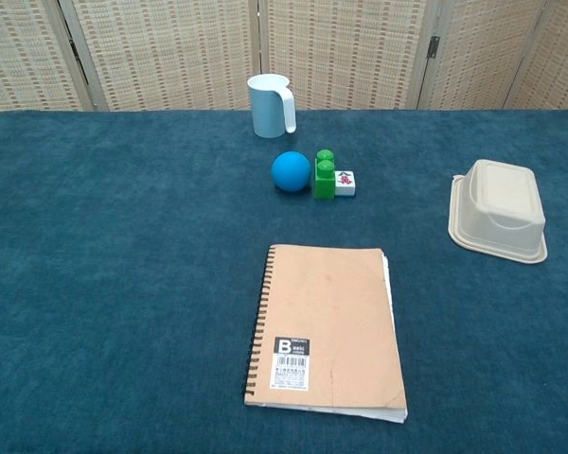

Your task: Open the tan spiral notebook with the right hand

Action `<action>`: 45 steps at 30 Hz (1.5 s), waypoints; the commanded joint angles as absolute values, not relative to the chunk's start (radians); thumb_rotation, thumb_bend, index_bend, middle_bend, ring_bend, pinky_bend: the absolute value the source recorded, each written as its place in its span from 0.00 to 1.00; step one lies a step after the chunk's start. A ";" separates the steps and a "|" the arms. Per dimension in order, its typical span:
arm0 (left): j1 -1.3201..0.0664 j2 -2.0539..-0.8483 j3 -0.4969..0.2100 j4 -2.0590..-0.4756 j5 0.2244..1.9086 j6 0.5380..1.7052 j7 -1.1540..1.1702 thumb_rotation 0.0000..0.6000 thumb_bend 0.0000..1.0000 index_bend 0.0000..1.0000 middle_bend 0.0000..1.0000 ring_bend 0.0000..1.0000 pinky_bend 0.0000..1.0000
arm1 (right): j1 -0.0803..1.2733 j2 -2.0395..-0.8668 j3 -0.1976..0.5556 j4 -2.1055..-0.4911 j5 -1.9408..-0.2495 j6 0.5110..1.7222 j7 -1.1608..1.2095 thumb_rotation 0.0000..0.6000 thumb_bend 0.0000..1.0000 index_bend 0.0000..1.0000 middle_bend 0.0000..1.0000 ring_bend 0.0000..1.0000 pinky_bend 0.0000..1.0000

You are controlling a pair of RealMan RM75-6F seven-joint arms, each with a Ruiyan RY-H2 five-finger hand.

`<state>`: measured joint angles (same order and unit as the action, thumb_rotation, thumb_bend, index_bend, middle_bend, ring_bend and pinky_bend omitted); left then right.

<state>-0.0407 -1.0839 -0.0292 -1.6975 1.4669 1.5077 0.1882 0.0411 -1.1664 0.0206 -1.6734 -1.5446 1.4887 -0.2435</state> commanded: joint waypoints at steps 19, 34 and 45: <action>-0.039 -1.056 -0.055 -1.691 1.394 1.497 0.205 1.00 0.02 0.10 0.06 0.09 0.14 | 0.157 -1.334 0.061 -1.520 -1.582 1.394 -0.206 1.00 0.34 0.02 0.00 0.00 0.00; -0.006 -0.993 -0.055 -1.570 1.373 1.494 0.015 1.00 0.02 0.10 0.06 0.09 0.14 | 0.354 -1.583 0.099 -1.361 -1.522 1.143 -0.194 1.00 0.39 0.02 0.00 0.00 0.00; -0.005 -0.990 -0.061 -1.541 1.360 1.481 -0.027 1.00 0.02 0.10 0.06 0.09 0.14 | 0.418 -1.660 0.096 -1.316 -1.498 1.084 -0.197 1.00 0.39 0.02 0.00 0.00 0.00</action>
